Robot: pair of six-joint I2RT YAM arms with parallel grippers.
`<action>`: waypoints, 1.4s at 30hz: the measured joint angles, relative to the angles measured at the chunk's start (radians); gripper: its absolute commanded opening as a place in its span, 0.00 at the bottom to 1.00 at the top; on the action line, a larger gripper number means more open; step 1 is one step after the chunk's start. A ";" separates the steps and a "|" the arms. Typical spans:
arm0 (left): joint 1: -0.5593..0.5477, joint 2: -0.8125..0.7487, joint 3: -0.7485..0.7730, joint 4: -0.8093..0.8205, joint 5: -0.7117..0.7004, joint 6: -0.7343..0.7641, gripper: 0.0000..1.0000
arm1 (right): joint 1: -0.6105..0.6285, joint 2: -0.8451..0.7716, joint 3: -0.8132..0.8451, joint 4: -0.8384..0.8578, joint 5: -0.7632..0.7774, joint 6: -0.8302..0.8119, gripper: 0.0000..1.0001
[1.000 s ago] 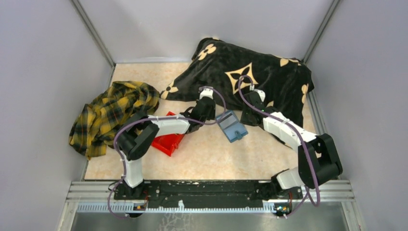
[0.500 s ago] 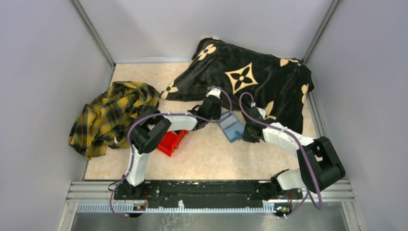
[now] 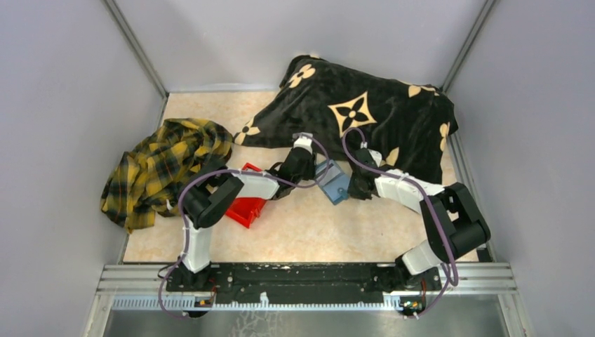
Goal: Put the credit cards into the card holder
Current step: Adjust the card holder at the center of the board.
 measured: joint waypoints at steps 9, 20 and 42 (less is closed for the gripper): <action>-0.021 -0.070 -0.129 0.070 -0.007 -0.062 0.46 | -0.003 0.070 0.069 0.002 0.016 -0.040 0.07; -0.056 -0.146 -0.251 0.104 -0.058 -0.152 0.46 | -0.006 0.153 0.158 -0.009 0.052 -0.113 0.06; -0.186 -0.295 -0.372 -0.020 -0.149 -0.352 0.48 | -0.019 0.232 0.249 -0.017 0.124 -0.210 0.38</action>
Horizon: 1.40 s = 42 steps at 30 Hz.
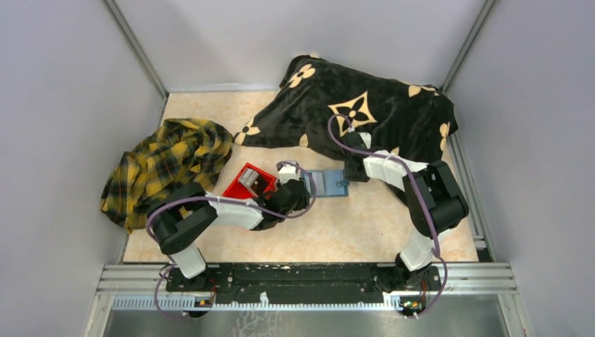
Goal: Put the credit cards into the card holder
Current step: Adjust the card holder at the center of the board.
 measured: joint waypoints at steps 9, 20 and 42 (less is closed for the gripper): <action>-0.025 -0.093 -0.026 -0.160 -0.043 -0.034 0.51 | 0.008 -0.153 0.006 -0.053 0.017 -0.030 0.50; -0.037 -0.173 -0.096 -0.220 -0.101 -0.085 0.52 | 0.153 -0.154 0.121 -0.093 -0.083 -0.013 0.55; -0.101 -0.217 -0.059 -0.311 -0.149 -0.089 0.52 | 0.212 -0.004 0.200 -0.132 -0.134 0.030 0.55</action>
